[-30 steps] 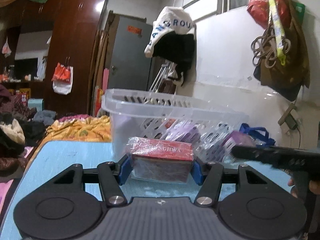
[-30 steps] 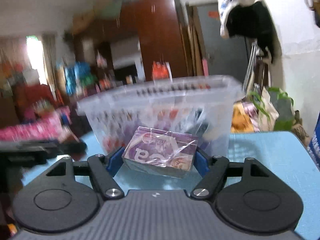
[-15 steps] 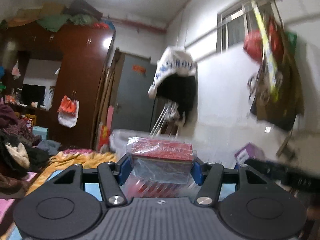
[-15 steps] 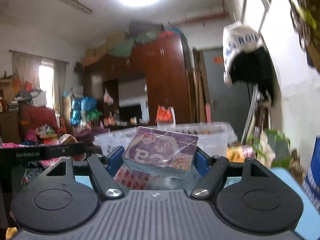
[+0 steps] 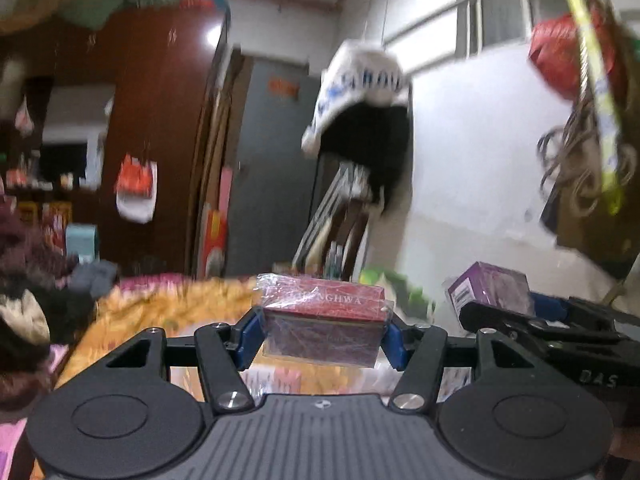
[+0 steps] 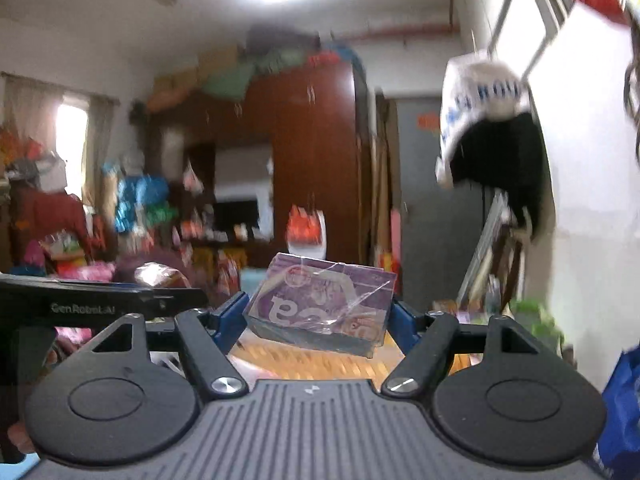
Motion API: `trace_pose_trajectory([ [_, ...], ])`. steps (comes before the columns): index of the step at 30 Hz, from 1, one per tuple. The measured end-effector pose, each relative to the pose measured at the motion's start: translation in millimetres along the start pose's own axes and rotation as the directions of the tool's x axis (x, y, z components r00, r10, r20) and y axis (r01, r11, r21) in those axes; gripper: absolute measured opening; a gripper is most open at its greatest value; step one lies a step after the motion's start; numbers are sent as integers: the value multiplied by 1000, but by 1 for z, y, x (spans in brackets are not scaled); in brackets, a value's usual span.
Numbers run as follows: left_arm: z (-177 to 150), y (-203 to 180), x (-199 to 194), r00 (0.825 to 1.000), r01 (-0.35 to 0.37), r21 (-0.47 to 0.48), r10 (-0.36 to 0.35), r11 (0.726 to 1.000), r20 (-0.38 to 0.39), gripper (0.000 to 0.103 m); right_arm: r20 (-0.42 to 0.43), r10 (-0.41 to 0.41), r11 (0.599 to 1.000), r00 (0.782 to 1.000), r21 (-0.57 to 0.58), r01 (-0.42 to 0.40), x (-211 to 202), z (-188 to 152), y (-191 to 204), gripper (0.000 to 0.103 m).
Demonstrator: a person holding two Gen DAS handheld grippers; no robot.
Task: Organize objects
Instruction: 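Lift both boxes over the white basket and open both grippers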
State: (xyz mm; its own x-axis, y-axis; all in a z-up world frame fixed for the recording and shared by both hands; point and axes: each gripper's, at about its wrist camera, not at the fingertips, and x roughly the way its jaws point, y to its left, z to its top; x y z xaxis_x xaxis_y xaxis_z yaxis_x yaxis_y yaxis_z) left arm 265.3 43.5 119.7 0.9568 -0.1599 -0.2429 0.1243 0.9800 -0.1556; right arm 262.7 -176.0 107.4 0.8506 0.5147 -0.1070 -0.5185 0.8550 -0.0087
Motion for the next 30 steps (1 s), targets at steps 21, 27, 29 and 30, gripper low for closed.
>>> trace_pose_trajectory([
  [21, -24, 5, -38, 999, -16, 14, 15, 1000, 49, 103, -50, 0, 999, 999, 43, 2, -38, -31, -28, 103],
  [27, -32, -9, -48, 995, -98, 74, 96, 992, 29, 103, -67, -99, 995, 993, 5, 100, -46, -38, -23, 103],
  [29, -33, -10, -51, 995, -97, 70, 95, 993, 32, 103, -60, -118, 993, 991, 14, 119, -45, -38, -22, 103],
  [30, -34, -10, -53, 995, -97, 71, 95, 993, 31, 103, -59, -132, 991, 989, 26, 134, -46, -38, -21, 103],
])
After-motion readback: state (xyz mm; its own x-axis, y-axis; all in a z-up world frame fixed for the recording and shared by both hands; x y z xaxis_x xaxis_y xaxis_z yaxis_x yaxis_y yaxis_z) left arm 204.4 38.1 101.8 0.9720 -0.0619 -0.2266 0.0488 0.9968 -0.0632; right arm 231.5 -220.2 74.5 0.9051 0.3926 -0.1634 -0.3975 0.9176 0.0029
